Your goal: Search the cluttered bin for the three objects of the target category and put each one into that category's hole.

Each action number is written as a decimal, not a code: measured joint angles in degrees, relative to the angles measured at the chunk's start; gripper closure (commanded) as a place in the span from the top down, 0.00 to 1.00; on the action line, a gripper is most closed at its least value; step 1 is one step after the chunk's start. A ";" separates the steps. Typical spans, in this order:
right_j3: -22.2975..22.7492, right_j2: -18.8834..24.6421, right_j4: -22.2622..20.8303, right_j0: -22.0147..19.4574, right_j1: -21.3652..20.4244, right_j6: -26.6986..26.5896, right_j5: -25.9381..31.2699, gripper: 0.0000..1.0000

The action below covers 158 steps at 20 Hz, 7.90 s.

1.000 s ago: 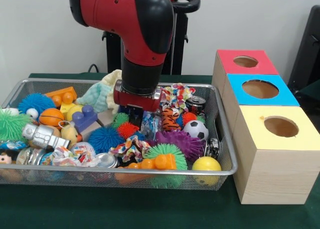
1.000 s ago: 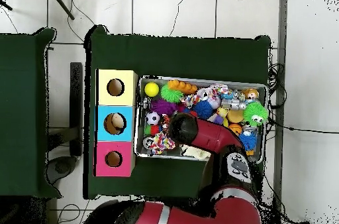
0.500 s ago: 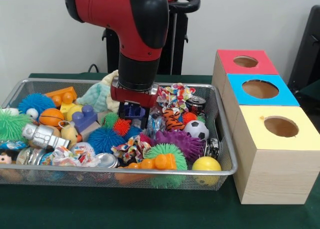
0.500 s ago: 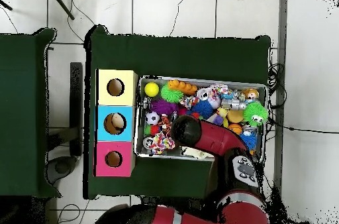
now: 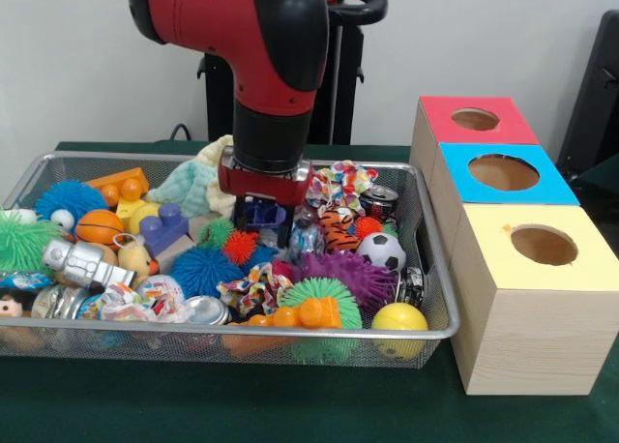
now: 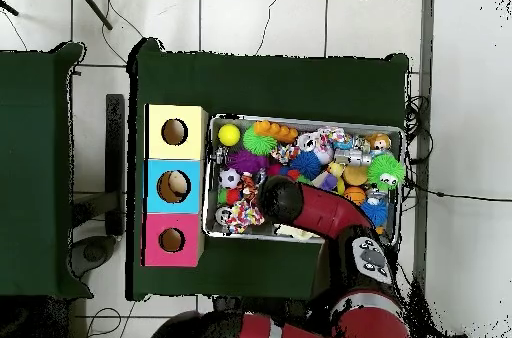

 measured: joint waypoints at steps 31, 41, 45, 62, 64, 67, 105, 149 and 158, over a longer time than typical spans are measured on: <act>5.14 4.52 -2.38 -0.12 -6.35 0.00 -0.64 1.00; 5.14 6.81 -4.44 -0.75 -4.10 0.00 -2.64 1.00; 5.17 6.79 -4.47 -0.65 -4.19 0.00 -3.24 1.00; 5.42 4.94 1.13 1.70 -6.65 0.19 -3.46 1.00; 5.42 4.84 1.55 1.70 -6.62 0.19 -3.46 1.00; 5.41 4.23 2.33 1.82 -6.26 0.19 -3.60 1.00; 5.65 1.50 8.62 3.92 -1.98 0.19 -5.93 1.00; 4.16 0.41 9.55 4.65 1.33 0.19 -14.03 0.00; 2.63 -1.13 9.55 6.05 2.10 0.19 -14.04 0.00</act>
